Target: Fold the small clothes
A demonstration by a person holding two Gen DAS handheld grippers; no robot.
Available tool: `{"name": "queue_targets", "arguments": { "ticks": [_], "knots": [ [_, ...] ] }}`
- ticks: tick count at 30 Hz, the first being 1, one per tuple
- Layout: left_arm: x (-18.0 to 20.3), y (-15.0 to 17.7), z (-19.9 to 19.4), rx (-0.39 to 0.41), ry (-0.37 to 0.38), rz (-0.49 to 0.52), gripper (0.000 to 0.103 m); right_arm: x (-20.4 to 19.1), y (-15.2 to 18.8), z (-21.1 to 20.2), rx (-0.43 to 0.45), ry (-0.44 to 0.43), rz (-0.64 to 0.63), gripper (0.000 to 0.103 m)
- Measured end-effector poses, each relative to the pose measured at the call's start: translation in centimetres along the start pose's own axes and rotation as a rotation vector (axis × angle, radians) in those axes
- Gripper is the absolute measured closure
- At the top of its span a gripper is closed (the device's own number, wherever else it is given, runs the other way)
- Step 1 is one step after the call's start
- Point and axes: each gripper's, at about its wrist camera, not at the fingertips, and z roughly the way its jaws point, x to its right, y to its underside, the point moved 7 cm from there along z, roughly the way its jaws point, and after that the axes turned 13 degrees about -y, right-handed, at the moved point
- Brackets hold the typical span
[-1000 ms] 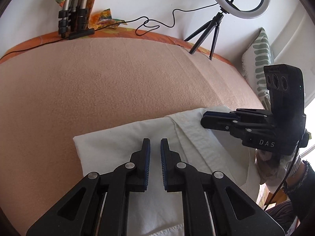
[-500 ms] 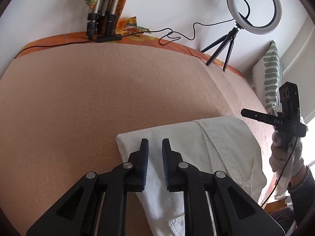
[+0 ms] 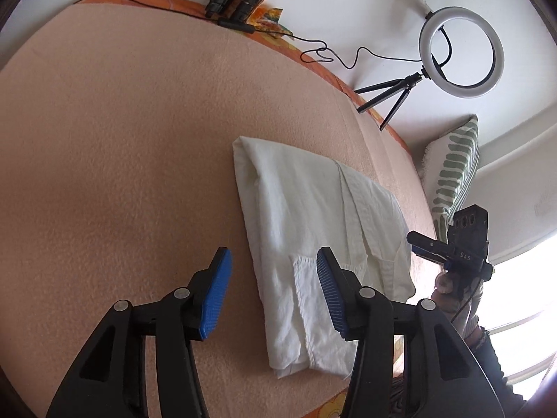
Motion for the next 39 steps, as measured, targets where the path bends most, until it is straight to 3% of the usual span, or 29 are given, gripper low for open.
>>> {"name": "queue_targets", "arguments": {
  "ticks": [5, 12, 17, 19, 21, 24, 28, 32, 39],
  "knots": [
    [0.0, 1.4, 1.9, -0.069, 0.035, -0.055, 0.053, 0.5, 1.0, 0.6, 0.011, -0.082, 0.049, 0.039],
    [0.8, 0.9, 2.7, -0.063, 0.125, -0.091, 0.054, 0.5, 1.5, 1.4, 0.019, -0.242, 0.1, 0.039],
    [2.3, 0.5, 3.4, -0.053, 0.15, -0.058, 0.057, -0.8, 1.9, 2.9, -0.003, -0.275, 0.071, 0.039],
    [2.5, 0.4, 3.6, -0.048, 0.135, -0.052, 0.067, -1.2, 2.1, 3.1, -0.008, -0.261, 0.051, 0.039],
    [2.8, 0.6, 3.7, -0.029, 0.1, -0.018, 0.071, -1.5, 2.2, 3.2, -0.005, -0.24, 0.041, 0.041],
    [3.7, 0.8, 3.5, 0.015, 0.018, 0.083, 0.079, -1.7, 2.4, 3.1, 0.007, -0.209, 0.024, 0.047],
    [5.2, 1.3, 2.7, 0.091, -0.083, 0.219, 0.087, -2.4, 2.9, 3.2, 0.004, -0.078, -0.077, 0.062],
    [6.8, 1.8, 1.8, 0.168, -0.148, 0.326, 0.09, -3.8, 3.1, 3.1, -0.005, 0.042, -0.191, 0.082],
    [8.5, 1.9, 0.1, 0.243, -0.161, 0.395, 0.091, -6.2, 3.2, 2.2, 0.027, 0.118, -0.297, 0.086]
  ]
}}
